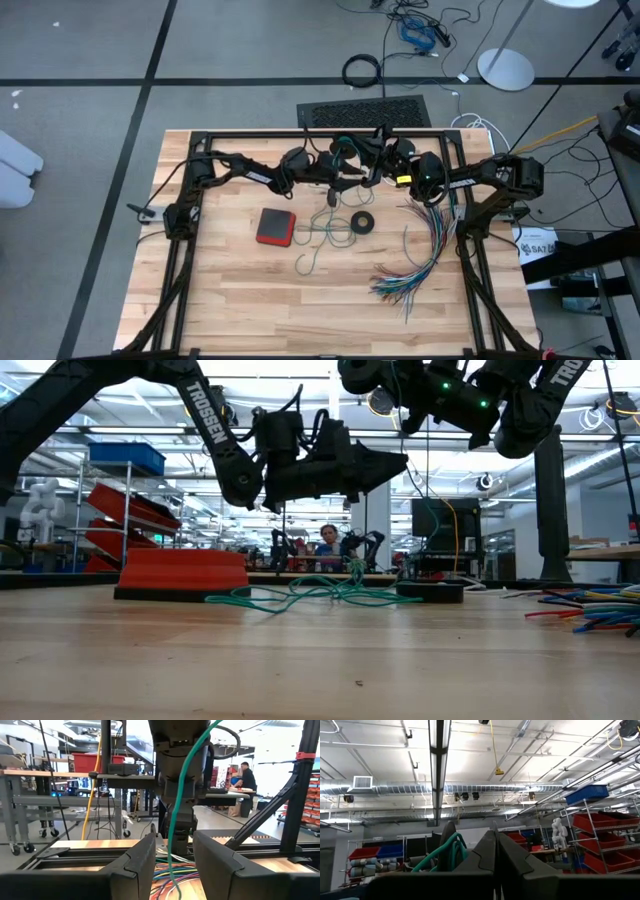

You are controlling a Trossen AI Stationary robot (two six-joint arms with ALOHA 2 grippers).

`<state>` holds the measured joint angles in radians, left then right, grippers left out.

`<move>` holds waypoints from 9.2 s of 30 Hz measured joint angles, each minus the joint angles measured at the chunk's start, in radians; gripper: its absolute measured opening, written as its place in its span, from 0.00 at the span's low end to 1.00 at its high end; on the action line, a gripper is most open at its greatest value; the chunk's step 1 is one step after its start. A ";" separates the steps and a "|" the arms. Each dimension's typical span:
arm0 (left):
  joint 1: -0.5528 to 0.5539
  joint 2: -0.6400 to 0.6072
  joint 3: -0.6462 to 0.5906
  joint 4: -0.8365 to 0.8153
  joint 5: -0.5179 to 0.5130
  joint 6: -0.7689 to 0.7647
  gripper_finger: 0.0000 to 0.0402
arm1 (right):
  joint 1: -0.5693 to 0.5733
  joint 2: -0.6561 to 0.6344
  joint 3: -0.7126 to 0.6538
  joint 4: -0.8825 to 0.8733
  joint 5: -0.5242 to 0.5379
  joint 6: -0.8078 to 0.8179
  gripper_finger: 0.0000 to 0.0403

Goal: Coiling cords
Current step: Coil the green wire cable on the spool

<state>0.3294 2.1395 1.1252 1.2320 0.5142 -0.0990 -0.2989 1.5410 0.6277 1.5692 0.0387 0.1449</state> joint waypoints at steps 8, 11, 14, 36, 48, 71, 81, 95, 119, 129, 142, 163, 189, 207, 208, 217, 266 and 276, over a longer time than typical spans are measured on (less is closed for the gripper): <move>-0.003 0.000 0.000 0.000 -0.033 0.001 0.32 | 0.000 0.000 0.005 0.000 -0.001 -0.010 0.00; -0.005 0.000 0.000 0.005 -0.039 -0.004 0.32 | 0.000 0.000 0.012 0.000 -0.015 -0.009 0.00; -0.006 0.000 0.000 0.007 -0.039 -0.024 0.32 | 0.004 0.000 0.014 0.000 -0.016 -0.009 0.00; -0.027 -0.001 0.000 -0.004 0.087 -0.026 0.14 | 0.034 0.000 0.014 -0.017 -0.019 0.038 0.00; -0.002 -0.001 0.000 -0.009 0.143 -0.053 0.13 | 0.067 0.000 0.078 -0.091 -0.119 0.108 0.00; 0.042 -0.001 -0.001 0.008 0.206 -0.125 0.13 | 0.079 0.000 0.087 -0.125 -0.118 0.056 0.00; 0.070 -0.001 -0.005 0.028 0.257 -0.150 0.14 | 0.079 0.000 0.087 -0.132 -0.118 0.052 0.00; 0.074 -0.001 -0.029 0.098 0.252 -0.198 0.20 | 0.079 0.000 0.087 -0.138 -0.117 0.048 0.00; 0.137 -0.032 -0.037 -0.009 0.367 -0.202 0.31 | 0.078 0.000 0.088 -0.145 -0.117 0.034 0.00; 0.127 -0.032 -0.037 -0.047 0.401 -0.182 0.43 | 0.078 0.000 0.088 -0.154 -0.117 0.026 0.00; 0.093 -0.032 -0.037 -0.045 0.307 -0.157 0.43 | 0.078 0.000 0.088 -0.154 -0.117 0.026 0.00; 0.073 -0.032 -0.020 -0.045 0.274 -0.130 0.30 | 0.078 0.000 0.088 -0.153 -0.117 0.026 0.00; 0.080 -0.034 -0.020 -0.140 0.452 -0.131 0.43 | 0.078 0.000 0.088 -0.158 -0.118 0.022 0.00; 0.074 -0.035 0.011 -0.143 0.324 -0.138 0.42 | 0.078 0.000 0.088 -0.159 -0.118 0.022 0.00; 0.074 -0.035 0.011 -0.143 0.317 -0.133 0.41 | 0.078 0.000 0.088 -0.160 -0.118 0.022 0.00; 0.105 -0.035 0.011 -0.143 0.300 -0.139 0.03 | 0.078 0.000 0.088 -0.162 -0.118 0.023 0.00; 0.089 -0.045 -0.013 -0.134 0.424 -0.127 0.42 | 0.076 0.000 0.088 -0.211 -0.113 -0.001 0.00; 0.073 -0.045 0.004 -0.133 0.384 -0.097 0.21 | 0.076 0.000 0.088 -0.212 -0.113 -0.004 0.00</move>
<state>0.4026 2.0949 1.1290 1.0988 0.8984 -0.1961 -0.2234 1.5410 0.7155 1.3577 -0.0742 0.1406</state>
